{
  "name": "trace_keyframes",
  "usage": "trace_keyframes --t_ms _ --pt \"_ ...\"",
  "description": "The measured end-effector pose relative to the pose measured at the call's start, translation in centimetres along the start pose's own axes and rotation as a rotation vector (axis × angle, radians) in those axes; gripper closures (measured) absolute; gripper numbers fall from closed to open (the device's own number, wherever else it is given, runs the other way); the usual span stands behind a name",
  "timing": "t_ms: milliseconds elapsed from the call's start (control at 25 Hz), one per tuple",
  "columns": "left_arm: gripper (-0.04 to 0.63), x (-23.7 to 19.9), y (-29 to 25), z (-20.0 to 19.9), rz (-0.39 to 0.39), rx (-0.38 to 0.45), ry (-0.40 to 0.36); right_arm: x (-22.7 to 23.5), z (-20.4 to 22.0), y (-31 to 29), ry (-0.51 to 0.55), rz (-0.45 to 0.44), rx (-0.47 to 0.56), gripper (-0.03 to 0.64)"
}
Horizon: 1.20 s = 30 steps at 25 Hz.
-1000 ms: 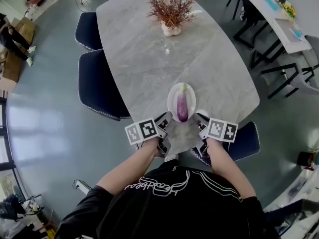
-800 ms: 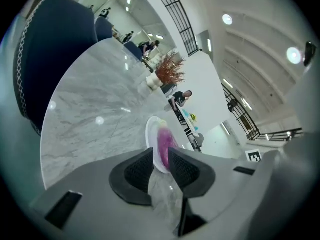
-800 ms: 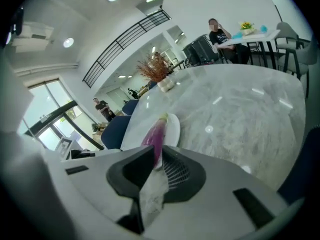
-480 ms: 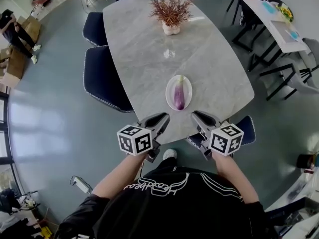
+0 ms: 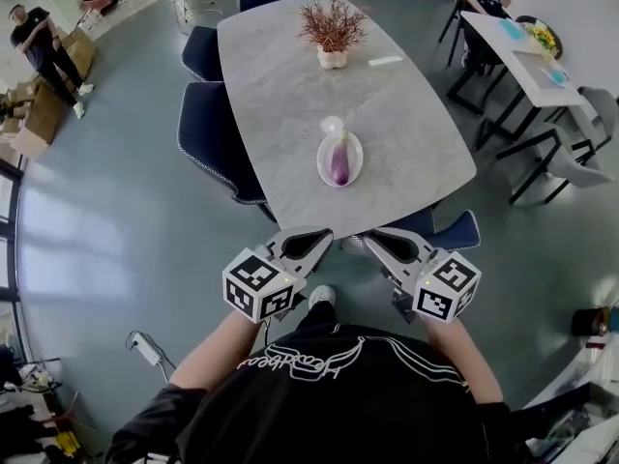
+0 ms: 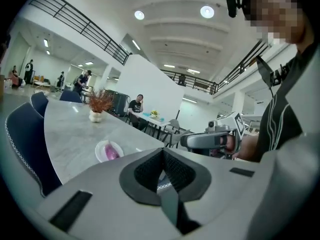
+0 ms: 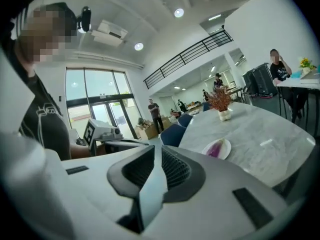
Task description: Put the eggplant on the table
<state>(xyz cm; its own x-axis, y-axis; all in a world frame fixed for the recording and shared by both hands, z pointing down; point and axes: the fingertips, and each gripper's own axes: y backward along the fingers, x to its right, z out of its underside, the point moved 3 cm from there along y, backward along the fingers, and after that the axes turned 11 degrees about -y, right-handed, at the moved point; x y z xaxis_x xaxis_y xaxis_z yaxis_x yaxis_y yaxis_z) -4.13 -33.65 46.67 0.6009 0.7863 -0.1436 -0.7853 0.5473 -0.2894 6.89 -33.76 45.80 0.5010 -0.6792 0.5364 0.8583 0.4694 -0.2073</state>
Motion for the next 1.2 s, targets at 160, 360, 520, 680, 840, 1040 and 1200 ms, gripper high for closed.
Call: trace_keyframes --t_ms 160,360,520,680,840,1040,1200 --pt "0.586 5.3 3.3 -1.2 0.022 0.059 -0.027 -4.7 1.0 3.5 0.143 -0.026 -0.002 0.568" --pt "0.586 13.1 6.7 -2.1 0.064 0.12 -0.07 -9.0 3.4 8.3 0.192 -0.047 0.009 0.568" --pt "0.586 18.7 8.4 -1.1 0.058 0.132 -0.076 -11.9 5.6 12.2 0.17 -0.084 0.034 0.568" --pt "0.586 23.7 9.5 0.3 0.064 0.128 -0.07 -14.5 8.1 15.8 0.158 -0.107 0.046 0.568" --pt "0.586 27.8 10.0 1.2 0.074 0.124 -0.069 -16.5 10.6 18.9 0.174 -0.09 0.033 0.568" --pt "0.586 32.5 10.5 1.7 0.098 0.112 -0.051 -18.6 12.1 22.4 0.171 -0.079 0.039 0.568" --pt "0.586 35.2 11.0 1.9 0.09 0.102 -0.052 -19.9 13.1 24.5 0.173 -0.094 0.038 0.568"
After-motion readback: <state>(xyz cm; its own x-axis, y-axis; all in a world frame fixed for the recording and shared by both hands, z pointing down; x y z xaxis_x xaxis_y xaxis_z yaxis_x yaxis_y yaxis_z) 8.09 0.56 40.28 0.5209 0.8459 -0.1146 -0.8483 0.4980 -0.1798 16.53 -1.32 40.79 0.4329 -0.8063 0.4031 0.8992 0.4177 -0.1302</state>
